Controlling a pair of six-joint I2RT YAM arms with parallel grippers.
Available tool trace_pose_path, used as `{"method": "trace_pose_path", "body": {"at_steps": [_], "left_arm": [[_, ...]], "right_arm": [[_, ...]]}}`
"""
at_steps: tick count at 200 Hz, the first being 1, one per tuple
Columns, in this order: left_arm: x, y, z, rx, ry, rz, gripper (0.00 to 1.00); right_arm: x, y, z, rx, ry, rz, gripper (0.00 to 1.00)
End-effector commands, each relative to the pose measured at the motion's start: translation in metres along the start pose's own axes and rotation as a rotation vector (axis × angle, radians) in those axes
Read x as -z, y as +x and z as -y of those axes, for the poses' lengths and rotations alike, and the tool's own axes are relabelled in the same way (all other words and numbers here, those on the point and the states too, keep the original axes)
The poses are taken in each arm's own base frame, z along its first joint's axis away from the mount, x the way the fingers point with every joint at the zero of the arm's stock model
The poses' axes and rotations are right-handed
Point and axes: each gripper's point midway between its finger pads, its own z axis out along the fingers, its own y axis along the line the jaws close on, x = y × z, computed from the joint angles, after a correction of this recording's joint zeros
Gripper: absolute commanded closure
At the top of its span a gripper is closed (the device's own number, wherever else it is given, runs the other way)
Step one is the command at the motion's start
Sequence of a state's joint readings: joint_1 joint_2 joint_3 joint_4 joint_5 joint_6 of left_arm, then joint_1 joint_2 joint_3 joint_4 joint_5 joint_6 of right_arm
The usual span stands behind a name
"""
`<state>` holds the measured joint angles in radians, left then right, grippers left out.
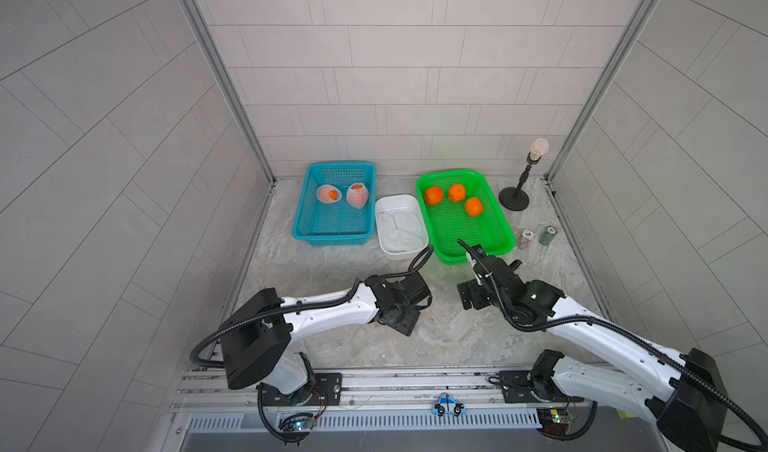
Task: Remove foam nets from oranges
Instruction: Place the orange at the center of the board.
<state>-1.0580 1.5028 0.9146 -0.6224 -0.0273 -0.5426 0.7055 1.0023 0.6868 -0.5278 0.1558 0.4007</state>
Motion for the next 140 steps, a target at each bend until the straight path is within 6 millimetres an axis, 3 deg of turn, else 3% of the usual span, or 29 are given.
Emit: {"method": "trace_pose_path", "body": {"at_steps": [1,64,140], "left_arm": [[-0.010,0.003,-0.007,0.007,-0.055,0.009,0.27],[-0.016,0.002,-0.007,-0.039,-0.087,0.007,0.19],[0.007,-0.001,-0.006,-0.043,-0.043,0.060,0.08]], "right_arm": [[0.001,-0.003,0.006,-0.027,0.021,0.019,0.03],[0.001,-0.004,0.010,-0.031,0.030,0.022,0.03],[0.009,-0.012,0.005,-0.003,-0.011,0.024,0.01]]}}
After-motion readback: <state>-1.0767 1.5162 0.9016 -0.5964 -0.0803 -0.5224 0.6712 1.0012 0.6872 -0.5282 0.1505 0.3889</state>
